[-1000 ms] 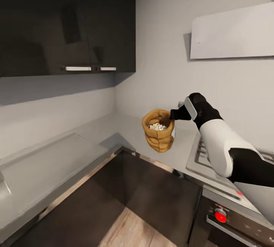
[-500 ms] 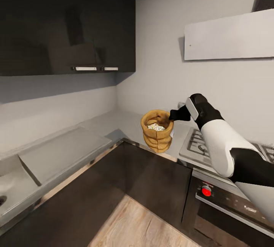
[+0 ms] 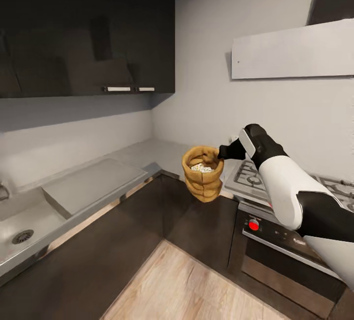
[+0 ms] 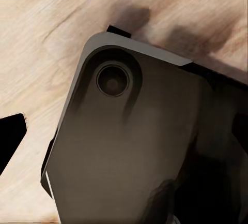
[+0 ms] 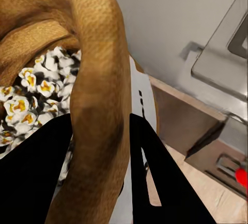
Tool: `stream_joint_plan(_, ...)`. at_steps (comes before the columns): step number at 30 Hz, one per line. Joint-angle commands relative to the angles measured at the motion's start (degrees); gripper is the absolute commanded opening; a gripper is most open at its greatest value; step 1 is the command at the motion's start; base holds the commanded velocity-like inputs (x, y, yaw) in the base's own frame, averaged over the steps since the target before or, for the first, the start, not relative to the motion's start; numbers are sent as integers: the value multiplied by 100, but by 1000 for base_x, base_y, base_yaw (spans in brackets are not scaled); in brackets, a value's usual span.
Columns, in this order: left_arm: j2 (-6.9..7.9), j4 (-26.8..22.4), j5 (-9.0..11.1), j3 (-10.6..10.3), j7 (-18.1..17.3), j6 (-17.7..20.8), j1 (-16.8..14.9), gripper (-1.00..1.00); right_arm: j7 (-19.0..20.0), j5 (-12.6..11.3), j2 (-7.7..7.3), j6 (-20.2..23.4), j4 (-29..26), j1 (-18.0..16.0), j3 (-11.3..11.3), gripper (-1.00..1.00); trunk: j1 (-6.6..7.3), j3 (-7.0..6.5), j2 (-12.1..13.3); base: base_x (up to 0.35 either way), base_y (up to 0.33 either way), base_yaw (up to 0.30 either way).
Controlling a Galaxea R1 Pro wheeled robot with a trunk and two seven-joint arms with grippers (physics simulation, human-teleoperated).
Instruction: In the kitchen, take the popcorn bag from the countertop, put it into the microwave, and heat it until the popcorn is cooked so the cooked popcorn ends up inside the bag.
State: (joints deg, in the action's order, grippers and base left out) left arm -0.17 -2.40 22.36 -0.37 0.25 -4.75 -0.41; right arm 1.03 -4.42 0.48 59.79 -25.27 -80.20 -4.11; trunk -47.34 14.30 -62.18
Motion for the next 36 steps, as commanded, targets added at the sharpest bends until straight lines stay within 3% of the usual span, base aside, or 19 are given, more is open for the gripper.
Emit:
stream_joint_plan(1, -1, 3, 24, -7, 6, -17, -3, 100, 7, 11, 5, 21, 4, -5, -36, -100, 3, 8, -6, -347, 0, 0)
stream_joint_plan(13, -1, 3, 31, -7, 7, -17, -3, 100, 3, 12, -3, 21, 179, -5, -37, -100, 3, 8, -6, -347, 0, 0)
stream_joint_plan(20, -1, 3, 29, -7, 4, -17, -3, 100, 11, 22, -25, 21, 799, -5, -37, -100, 3, 8, -6, -347, 0, 0)
stream_joint_plan(36, -1, 3, 25, -7, 4, -17, -3, 100, 12, 20, -28, 21, 866, 2, -31, -100, 3, 8, -6, -347, 0, 0)
